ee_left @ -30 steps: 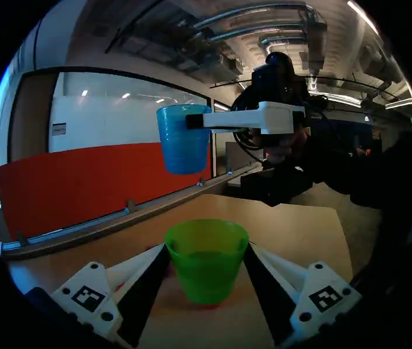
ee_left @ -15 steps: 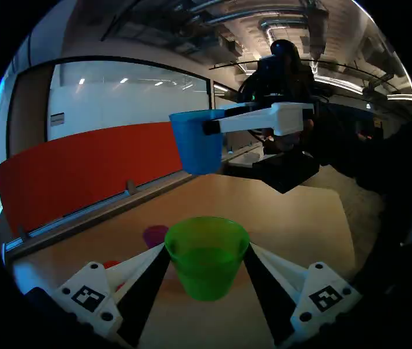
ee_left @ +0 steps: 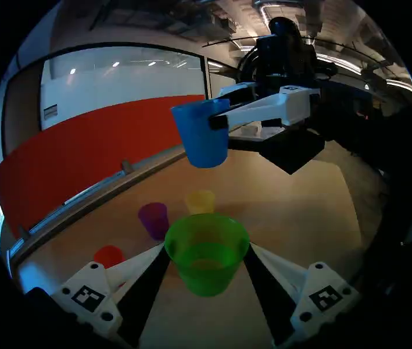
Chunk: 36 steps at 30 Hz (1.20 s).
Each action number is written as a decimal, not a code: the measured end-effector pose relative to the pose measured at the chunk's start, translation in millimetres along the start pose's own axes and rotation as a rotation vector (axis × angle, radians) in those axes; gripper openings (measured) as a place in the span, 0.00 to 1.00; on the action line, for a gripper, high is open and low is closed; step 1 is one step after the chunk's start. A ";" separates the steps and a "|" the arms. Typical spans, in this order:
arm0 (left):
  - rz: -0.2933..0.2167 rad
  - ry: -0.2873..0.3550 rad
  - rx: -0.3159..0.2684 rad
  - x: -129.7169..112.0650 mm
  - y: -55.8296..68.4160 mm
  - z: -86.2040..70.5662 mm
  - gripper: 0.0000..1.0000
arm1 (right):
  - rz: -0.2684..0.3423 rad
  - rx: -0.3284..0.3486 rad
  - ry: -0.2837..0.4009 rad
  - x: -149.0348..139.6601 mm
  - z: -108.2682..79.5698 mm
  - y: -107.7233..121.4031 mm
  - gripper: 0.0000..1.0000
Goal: Pour water
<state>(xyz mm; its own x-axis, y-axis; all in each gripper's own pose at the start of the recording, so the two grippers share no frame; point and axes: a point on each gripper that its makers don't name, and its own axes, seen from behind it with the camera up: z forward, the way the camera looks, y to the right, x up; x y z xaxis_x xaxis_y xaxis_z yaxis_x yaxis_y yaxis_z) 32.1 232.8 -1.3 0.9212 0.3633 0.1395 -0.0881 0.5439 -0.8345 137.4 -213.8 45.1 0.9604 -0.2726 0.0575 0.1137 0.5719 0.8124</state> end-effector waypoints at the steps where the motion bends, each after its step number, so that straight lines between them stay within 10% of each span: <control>1: 0.003 -0.009 -0.002 -1.8 0.3 1.2 0.86 | 0.002 -0.001 -0.004 -2.8 -0.8 0.7 0.92; 36: 0.025 -0.207 -0.084 -66.2 11.5 20.5 0.87 | -0.020 0.086 -0.166 -104.4 -15.2 -23.9 0.92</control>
<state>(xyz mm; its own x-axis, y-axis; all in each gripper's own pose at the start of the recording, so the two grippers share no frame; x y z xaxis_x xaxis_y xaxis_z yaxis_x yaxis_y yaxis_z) -37.7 230.6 -9.2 0.8210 0.5278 0.2175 -0.0700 0.4712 -0.8792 38.2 -187.3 10.8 0.9023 -0.4110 0.1303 0.1029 0.4988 0.8606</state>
